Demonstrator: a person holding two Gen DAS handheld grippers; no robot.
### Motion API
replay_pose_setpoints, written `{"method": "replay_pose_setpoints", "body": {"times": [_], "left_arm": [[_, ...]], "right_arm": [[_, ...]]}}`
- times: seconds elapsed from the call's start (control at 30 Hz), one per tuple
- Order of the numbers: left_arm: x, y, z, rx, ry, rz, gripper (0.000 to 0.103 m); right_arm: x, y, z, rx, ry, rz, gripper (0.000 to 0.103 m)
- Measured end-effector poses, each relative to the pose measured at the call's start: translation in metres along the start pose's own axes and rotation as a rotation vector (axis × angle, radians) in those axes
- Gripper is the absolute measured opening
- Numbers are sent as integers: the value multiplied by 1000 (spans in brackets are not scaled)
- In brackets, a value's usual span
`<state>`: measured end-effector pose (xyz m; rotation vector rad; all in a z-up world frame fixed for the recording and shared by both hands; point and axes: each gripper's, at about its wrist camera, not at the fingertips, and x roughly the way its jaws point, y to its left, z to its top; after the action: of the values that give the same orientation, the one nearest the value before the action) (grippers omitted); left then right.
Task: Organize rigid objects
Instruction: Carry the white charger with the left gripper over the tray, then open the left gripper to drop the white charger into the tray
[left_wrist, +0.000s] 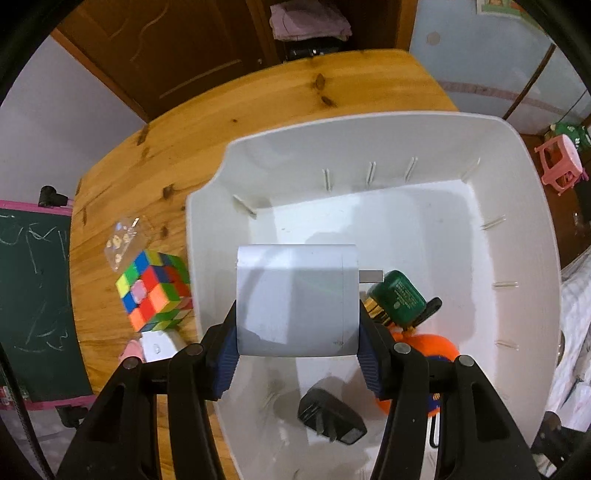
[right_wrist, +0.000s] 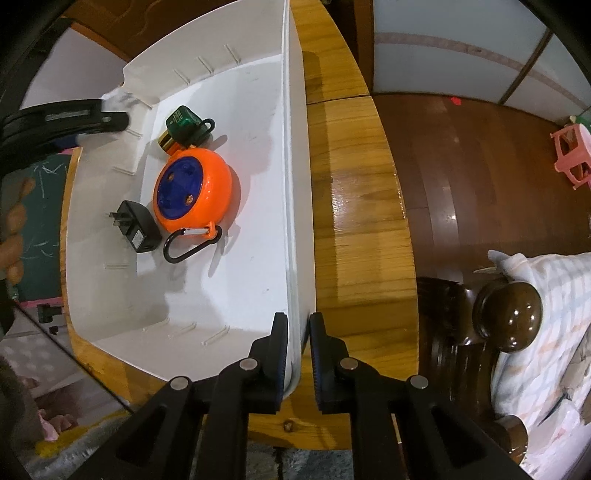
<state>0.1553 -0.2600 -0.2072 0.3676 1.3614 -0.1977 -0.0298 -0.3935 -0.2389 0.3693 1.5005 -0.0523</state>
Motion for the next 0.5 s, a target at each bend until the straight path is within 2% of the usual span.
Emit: {"method": "replay_pose_setpoints", "body": {"times": [0.4,0.5], "left_arm": [[39,-19,11,23,86,31,59],[41,-21,13,31,82,55,61]], "right_arm": [[-7,-4,0,-3,-20,-20,10],[-7,-4,1,-5,-19,-21,10]]}}
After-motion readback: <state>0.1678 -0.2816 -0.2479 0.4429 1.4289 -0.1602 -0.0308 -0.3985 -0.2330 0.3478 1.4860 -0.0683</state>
